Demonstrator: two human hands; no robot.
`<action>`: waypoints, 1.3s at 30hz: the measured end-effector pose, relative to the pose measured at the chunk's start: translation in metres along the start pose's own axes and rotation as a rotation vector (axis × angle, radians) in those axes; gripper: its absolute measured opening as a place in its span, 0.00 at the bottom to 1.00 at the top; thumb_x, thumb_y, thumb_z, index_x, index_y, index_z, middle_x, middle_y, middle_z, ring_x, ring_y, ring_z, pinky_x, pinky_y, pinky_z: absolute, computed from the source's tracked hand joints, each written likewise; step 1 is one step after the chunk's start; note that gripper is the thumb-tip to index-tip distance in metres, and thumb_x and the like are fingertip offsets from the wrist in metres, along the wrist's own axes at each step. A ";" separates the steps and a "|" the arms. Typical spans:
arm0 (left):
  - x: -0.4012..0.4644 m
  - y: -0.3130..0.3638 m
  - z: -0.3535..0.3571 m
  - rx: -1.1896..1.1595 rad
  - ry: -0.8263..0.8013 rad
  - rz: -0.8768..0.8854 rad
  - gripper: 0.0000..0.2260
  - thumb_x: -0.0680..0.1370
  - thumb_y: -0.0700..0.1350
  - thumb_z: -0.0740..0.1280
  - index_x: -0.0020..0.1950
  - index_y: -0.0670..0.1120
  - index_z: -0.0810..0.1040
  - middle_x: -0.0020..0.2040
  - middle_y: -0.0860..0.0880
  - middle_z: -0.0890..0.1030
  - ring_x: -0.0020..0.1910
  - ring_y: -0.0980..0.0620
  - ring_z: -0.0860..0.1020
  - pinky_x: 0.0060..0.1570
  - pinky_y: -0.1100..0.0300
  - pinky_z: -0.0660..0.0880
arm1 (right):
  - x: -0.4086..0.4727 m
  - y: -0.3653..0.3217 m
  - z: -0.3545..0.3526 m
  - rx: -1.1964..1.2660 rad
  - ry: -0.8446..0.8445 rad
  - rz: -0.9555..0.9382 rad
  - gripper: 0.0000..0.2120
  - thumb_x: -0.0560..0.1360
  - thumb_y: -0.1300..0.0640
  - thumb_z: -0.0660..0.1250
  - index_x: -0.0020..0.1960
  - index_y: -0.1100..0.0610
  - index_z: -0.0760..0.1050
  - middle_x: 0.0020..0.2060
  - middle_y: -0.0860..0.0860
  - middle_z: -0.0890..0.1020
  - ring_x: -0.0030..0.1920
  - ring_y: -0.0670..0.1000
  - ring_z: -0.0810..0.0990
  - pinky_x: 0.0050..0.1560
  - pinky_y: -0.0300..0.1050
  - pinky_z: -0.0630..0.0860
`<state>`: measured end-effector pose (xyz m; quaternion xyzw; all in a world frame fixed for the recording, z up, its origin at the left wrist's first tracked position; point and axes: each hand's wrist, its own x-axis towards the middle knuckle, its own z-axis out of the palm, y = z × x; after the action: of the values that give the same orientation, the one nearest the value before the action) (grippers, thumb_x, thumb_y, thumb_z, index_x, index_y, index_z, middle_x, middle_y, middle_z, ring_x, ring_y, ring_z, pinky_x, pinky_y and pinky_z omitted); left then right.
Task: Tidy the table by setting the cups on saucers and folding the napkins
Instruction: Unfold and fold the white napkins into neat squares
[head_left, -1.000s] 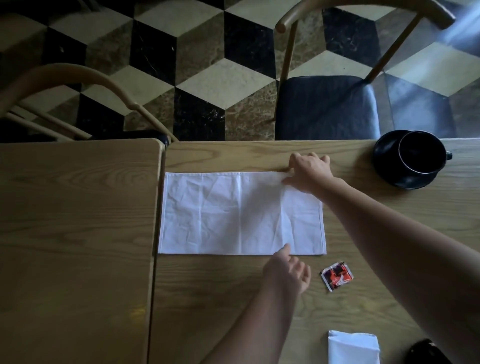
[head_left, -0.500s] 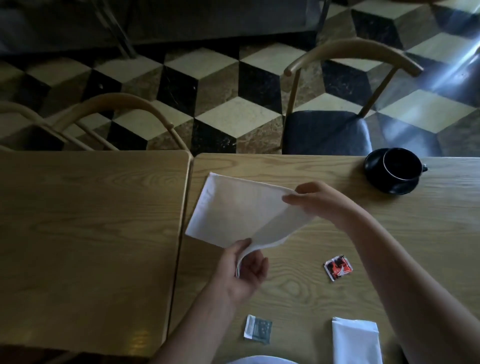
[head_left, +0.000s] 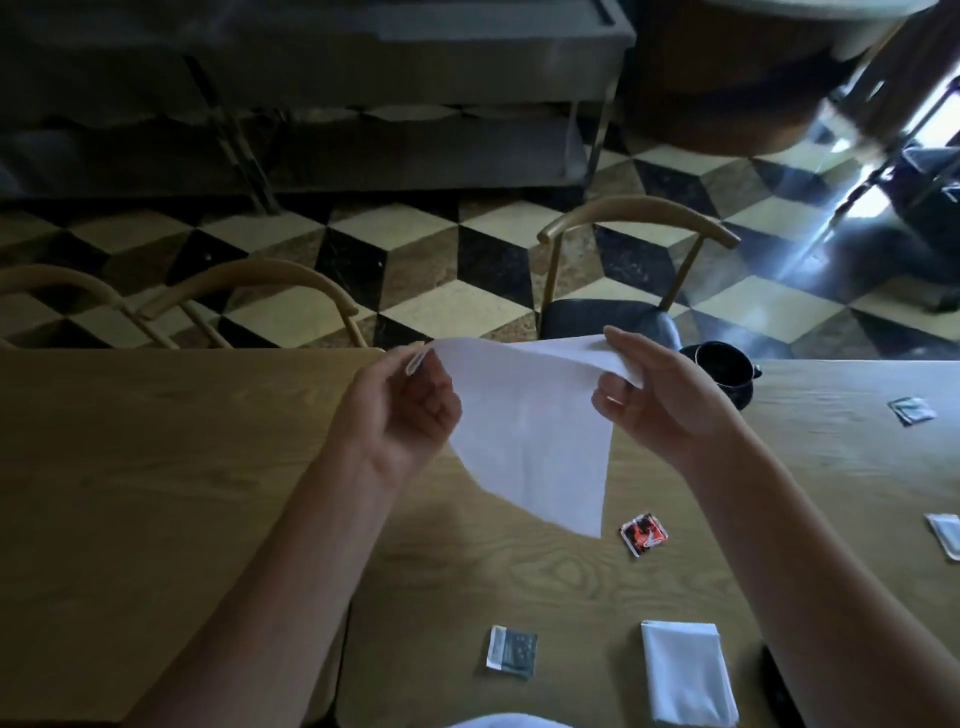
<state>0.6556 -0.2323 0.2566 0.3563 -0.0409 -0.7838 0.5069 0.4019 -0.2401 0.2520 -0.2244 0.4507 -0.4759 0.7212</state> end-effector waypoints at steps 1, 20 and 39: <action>0.010 0.004 0.005 0.045 0.012 0.001 0.05 0.70 0.40 0.67 0.34 0.45 0.76 0.29 0.51 0.71 0.28 0.57 0.67 0.27 0.65 0.65 | 0.006 -0.004 -0.001 0.009 0.029 0.003 0.15 0.77 0.58 0.70 0.32 0.52 0.81 0.30 0.47 0.79 0.26 0.45 0.77 0.31 0.38 0.76; 0.019 0.009 -0.025 0.327 0.195 0.125 0.05 0.77 0.38 0.66 0.45 0.41 0.82 0.29 0.48 0.82 0.27 0.54 0.81 0.28 0.63 0.78 | 0.009 0.033 -0.026 -0.199 0.235 0.051 0.01 0.76 0.63 0.70 0.46 0.58 0.79 0.31 0.50 0.80 0.27 0.46 0.79 0.29 0.38 0.77; -0.028 -0.153 -0.219 0.597 0.464 -0.248 0.09 0.75 0.31 0.61 0.44 0.37 0.81 0.40 0.38 0.82 0.34 0.42 0.84 0.34 0.52 0.81 | -0.076 0.217 -0.135 -0.426 0.421 0.402 0.07 0.78 0.66 0.64 0.52 0.59 0.80 0.29 0.49 0.77 0.27 0.47 0.72 0.30 0.39 0.73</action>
<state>0.6763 -0.0703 0.0431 0.6581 -0.1080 -0.6912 0.2783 0.3794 -0.0610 0.0551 -0.1736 0.7136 -0.2556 0.6287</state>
